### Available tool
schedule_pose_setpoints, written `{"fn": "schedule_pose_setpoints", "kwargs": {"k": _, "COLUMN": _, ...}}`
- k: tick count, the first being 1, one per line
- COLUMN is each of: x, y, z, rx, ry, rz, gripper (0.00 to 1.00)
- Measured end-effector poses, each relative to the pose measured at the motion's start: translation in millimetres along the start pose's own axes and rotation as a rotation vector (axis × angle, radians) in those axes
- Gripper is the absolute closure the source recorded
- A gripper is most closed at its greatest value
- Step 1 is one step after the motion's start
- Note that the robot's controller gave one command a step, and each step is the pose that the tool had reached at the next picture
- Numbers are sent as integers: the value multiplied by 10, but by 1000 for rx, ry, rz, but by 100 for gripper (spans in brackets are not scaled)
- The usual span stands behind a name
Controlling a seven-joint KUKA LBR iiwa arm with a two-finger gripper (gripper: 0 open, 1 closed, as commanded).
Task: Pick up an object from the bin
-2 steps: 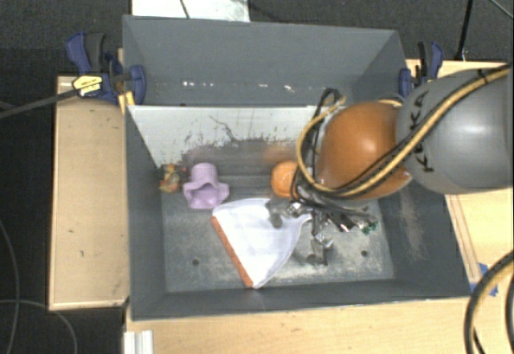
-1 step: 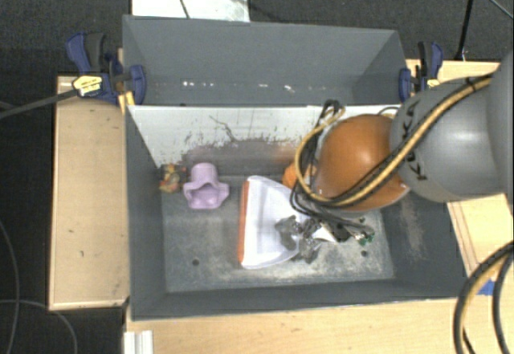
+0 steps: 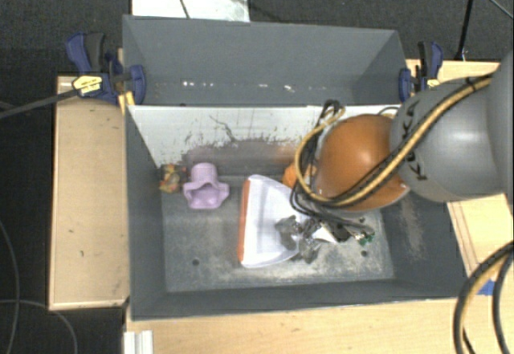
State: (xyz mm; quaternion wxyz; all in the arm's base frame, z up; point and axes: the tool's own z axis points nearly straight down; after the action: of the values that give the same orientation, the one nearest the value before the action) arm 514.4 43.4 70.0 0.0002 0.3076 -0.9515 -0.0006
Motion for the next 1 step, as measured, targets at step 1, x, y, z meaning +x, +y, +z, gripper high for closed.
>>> {"fn": "schedule_pose_setpoints", "kwargs": {"k": 1, "x": 8, "y": 7, "z": -36, "rx": -2, "ry": 2, "rz": 0, "gripper": 100}}
